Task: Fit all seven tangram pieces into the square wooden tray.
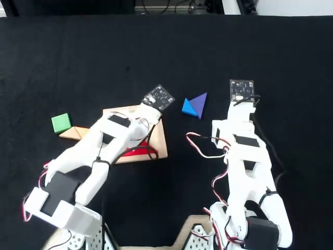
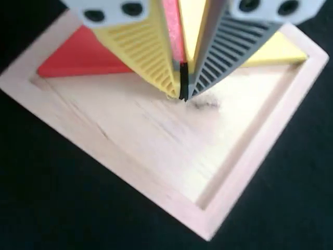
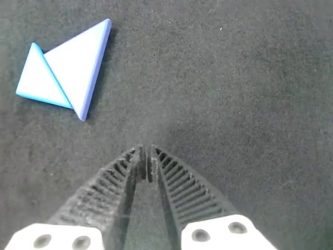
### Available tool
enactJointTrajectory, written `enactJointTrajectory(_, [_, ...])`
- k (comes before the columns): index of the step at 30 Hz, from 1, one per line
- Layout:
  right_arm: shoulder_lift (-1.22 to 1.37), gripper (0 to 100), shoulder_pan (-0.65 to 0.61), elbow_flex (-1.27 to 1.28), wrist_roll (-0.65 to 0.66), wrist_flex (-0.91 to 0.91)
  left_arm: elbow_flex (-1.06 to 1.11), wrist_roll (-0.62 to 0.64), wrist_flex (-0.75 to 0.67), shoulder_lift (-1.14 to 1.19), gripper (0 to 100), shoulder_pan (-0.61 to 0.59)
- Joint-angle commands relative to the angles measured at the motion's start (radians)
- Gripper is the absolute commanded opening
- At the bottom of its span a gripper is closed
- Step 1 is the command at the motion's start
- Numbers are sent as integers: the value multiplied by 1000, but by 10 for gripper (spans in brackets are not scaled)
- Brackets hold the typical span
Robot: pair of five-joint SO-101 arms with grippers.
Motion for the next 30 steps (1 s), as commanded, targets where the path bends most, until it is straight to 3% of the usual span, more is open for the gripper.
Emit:
enactJointTrajectory(1, [-28, 31, -12, -22, -2, -18, -19, 3, 66, -48, 29, 15])
enactJointTrajectory(11, [-28, 31, -14, -21, -2, -18, 41, 2, 46, -132, 29, 64])
enactJointTrajectory(20, [-28, 31, -12, -19, -2, -18, 47, 2, -118, -126, 29, -44])
enactJointTrajectory(30, [-28, 31, -14, -19, -2, -18, 59, 0, -114, -68, 29, -81])
